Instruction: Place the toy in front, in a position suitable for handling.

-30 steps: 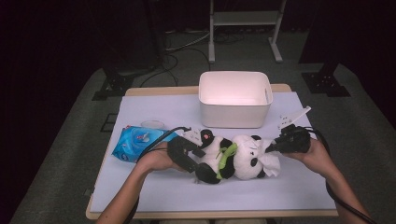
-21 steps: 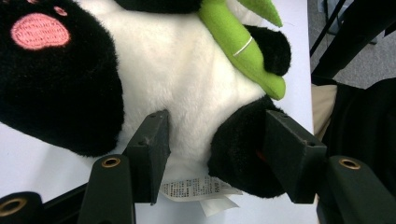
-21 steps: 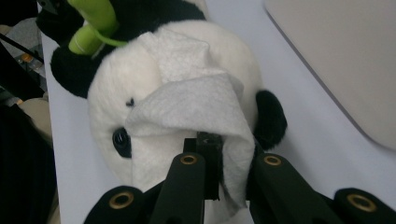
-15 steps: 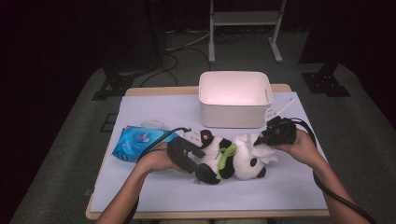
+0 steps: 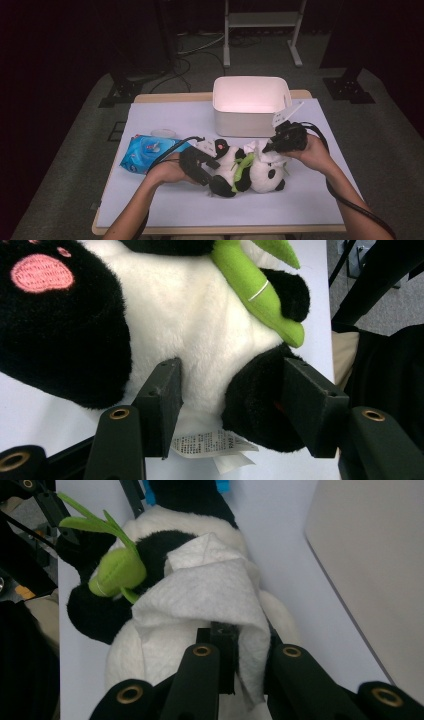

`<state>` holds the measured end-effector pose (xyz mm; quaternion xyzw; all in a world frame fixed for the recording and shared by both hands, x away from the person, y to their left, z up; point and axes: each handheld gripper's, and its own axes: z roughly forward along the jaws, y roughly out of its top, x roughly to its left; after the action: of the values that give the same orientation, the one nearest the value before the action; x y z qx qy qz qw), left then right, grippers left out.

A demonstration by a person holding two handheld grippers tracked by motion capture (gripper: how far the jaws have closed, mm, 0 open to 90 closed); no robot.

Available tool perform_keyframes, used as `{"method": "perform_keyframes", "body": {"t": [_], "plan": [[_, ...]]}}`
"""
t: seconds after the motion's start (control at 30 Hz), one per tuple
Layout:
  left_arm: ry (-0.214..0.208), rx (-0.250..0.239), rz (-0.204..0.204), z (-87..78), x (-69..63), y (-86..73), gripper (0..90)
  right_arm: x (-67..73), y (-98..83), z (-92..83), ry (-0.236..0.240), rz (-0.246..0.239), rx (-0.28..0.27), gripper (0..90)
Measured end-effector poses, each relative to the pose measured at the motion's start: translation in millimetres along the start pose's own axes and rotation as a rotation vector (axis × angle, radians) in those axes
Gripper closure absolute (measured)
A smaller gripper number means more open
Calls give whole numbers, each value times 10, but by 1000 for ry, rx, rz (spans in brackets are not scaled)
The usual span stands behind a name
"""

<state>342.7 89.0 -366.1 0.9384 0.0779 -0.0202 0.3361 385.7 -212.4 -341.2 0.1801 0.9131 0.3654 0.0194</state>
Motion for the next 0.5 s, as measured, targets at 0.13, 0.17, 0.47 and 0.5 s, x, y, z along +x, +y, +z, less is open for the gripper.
{"method": "perform_keyframes", "body": {"t": [0.13, 0.17, 0.47, 0.5], "plan": [[1, -3, 0, -1, -1, -3, 424, -32, -128, -57, -13, 30, -5, 850], [1, -3, -1, -2, 2, -2, 424, -39, -167, -73, -15, 39, -6, 850], [15, -8, -5, -17, 21, 26, 423, -69, -579, -216, -32, 112, -54, 850], [22, -13, -7, -19, 28, 30, 422, -65, -612, -224, -35, 116, -57, 849]]}}
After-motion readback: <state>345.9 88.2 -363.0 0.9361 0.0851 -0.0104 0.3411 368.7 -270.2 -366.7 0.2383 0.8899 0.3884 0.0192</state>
